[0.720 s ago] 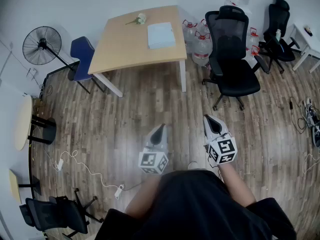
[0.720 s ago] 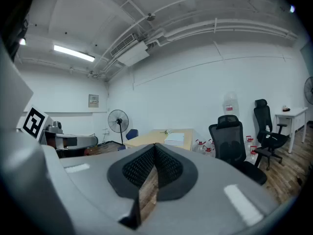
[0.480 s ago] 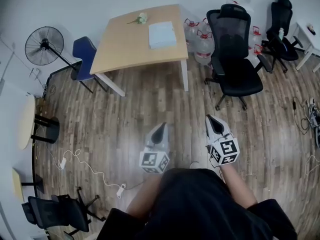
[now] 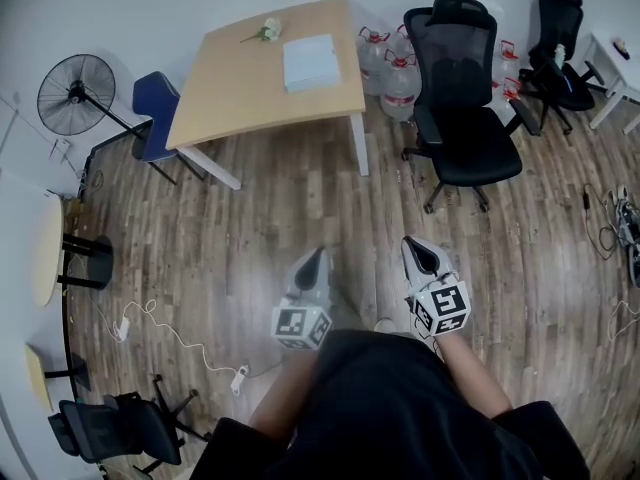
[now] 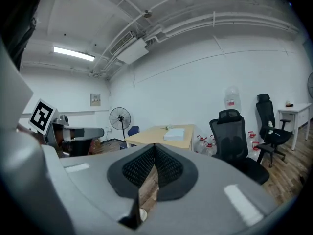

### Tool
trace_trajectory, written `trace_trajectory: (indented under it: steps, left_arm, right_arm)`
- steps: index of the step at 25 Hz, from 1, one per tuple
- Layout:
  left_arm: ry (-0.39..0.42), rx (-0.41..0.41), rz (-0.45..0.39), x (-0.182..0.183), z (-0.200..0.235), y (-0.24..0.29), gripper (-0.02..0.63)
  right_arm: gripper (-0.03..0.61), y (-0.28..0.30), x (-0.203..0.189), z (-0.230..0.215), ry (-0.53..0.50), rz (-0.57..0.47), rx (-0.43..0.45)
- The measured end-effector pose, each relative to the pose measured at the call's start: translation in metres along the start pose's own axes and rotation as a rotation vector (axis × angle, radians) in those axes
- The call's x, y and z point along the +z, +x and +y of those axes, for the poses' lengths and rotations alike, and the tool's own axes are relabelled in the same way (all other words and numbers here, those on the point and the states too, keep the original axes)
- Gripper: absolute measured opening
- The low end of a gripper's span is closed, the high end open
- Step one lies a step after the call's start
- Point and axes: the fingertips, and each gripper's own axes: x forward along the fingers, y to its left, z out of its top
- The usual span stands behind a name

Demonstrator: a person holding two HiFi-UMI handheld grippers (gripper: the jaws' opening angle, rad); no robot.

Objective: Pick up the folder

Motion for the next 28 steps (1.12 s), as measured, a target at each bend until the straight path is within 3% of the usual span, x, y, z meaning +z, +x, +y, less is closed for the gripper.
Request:
trace_trajectory:
  steps: [5, 9, 16, 28]
  left_arm:
    - [-0.009, -0.036, -0.009, 0.001, 0.017, 0.046, 0.003]
    - [-0.031, -0.054, 0.004, 0.005, 0.056, 0.092, 0.002]
    - [-0.025, -0.109, 0.044, 0.021, 0.149, 0.183, 0.002]
    - [-0.030, -0.162, 0.063, 0.071, 0.323, 0.299, 0.002]
  right_arm:
    - [0.001, 0.029, 0.002, -0.029, 0.020, 0.001, -0.046]
    - [0.002, 0.083, 0.007, -0.046, 0.024, 0.047, -0.042]
    - [0.002, 0.209, 0.008, -0.068, 0.006, 0.139, -0.052]
    - [0.001, 0.411, 0.076, -0.094, 0.015, 0.152, -0.151]
